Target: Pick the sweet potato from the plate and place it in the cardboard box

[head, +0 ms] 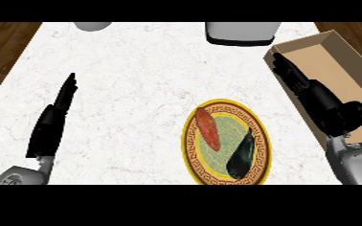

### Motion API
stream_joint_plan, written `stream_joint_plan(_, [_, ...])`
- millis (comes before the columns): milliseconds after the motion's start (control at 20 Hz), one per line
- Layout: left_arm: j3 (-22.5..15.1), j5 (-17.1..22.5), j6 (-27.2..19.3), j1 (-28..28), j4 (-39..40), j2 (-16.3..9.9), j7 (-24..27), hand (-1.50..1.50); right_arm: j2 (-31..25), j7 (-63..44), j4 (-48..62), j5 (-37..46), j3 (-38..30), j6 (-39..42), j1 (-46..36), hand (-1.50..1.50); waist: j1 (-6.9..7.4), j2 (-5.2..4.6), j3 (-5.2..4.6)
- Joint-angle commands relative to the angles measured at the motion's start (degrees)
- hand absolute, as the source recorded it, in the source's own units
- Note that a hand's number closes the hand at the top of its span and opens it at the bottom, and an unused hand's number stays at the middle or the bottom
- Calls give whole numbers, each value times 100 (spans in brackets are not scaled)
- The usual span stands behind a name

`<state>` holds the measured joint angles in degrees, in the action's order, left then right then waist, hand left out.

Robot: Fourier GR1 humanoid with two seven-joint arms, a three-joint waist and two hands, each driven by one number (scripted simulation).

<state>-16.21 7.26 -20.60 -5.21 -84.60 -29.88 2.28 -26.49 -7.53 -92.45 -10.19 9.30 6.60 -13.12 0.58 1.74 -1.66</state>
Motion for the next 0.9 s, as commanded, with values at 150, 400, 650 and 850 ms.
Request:
stream_joint_plan(150, [370,756,-110,-239,-432,685,-357,0,447,806,741,-588,-1149,-512,6,150,-21,-186,182])
stream_joint_plan(400, [572,1437,177,-384,-518,910,-702,0,525,1563,1979,917,-902,-1482,273,150,76,-244,181])
stream_joint_plan(650, [708,1559,486,-23,-560,897,-472,0,568,3769,2755,1224,-889,-1184,0,-150,24,-198,173])
stream_joint_plan(850, [738,1456,213,-88,-875,905,-856,0,-119,2841,2441,1788,-423,-700,-473,-150,9,-168,164])
